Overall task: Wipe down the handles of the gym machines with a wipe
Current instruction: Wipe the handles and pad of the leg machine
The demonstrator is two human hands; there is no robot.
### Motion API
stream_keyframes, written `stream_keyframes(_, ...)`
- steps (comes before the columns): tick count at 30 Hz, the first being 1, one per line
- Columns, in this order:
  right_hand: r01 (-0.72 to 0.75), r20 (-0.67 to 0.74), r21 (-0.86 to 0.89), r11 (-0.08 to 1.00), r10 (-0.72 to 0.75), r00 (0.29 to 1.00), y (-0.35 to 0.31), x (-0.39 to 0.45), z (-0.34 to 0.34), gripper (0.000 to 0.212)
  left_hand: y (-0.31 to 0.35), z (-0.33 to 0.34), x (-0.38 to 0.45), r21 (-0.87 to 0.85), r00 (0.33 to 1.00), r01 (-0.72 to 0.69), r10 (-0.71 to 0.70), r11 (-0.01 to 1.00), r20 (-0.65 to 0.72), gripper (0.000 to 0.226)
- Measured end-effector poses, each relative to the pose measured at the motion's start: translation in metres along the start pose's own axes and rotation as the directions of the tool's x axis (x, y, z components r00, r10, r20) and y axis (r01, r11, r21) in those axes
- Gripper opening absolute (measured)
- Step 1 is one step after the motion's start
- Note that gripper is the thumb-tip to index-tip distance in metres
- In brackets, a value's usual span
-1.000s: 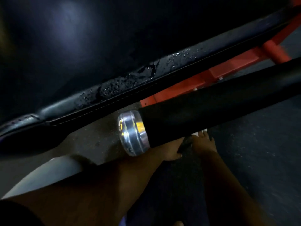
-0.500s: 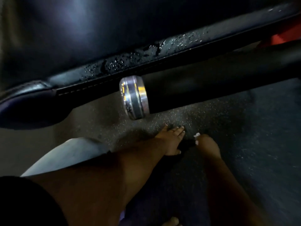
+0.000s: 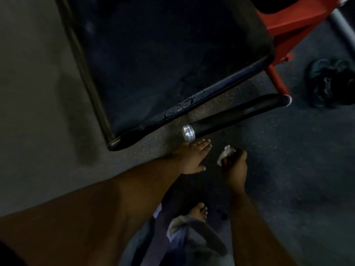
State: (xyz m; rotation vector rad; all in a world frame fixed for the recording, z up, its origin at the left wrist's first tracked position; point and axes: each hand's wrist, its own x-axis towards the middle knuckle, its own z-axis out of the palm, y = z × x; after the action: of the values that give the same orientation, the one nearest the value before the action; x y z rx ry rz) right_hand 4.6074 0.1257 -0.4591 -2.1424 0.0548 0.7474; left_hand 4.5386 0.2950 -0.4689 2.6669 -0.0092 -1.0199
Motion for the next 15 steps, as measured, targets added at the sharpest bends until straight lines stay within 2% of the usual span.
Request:
stream_keyframes(3, 0.017, -0.063, -0.012, 1.000, -0.018, 0.998, -0.036, -0.029, -0.010, 0.043, 0.001, -0.037, -0.046, -0.053, 0.997, -0.042, 0.038, 0.998, -0.066, 0.081)
stream_keyframes(6, 0.064, -0.150, 0.091, 0.994, -0.050, 0.987, -0.073, -0.053, -0.017, 0.041, -0.001, -0.066, -0.093, -0.096, 0.956, -0.159, 0.129, 0.983, -0.264, 0.062)
stream_keyframes(9, 0.177, -0.356, 0.145, 0.973, -0.115, 0.927, -0.114, -0.074, -0.023, 0.032, -0.012, -0.088, -0.134, -0.037, 0.805, -0.313, 0.244, 0.949, -0.540, 0.036)
stream_keyframes(11, 0.274, -0.488, 0.128, 0.953, -0.180, 0.854, -0.139, -0.082, -0.026, 0.029, -0.017, -0.103, -0.151, -0.062, 0.721, -0.349, 0.226, 0.935, -0.655, 0.025)
stream_keyframes(12, 0.339, -0.512, 0.085, 0.937, -0.251, 0.822, -0.150, -0.085, -0.026, 0.027, -0.020, -0.112, -0.154, -0.058, 0.692, -0.337, 0.206, 0.940, -0.692, 0.023)
stream_keyframes(13, 0.408, -0.493, 0.039, 0.912, -0.337, 0.802, -0.160, -0.087, -0.025, 0.026, -0.024, -0.120, -0.154, -0.035, 0.672, -0.309, 0.192, 0.950, -0.715, 0.023)
stream_keyframes(15, 0.528, -0.343, -0.062, 0.847, -0.514, 0.786, -0.172, -0.088, -0.015, 0.032, -0.034, -0.137, -0.149, 0.041, 0.637, -0.270, 0.211, 0.962, -0.742, 0.023)
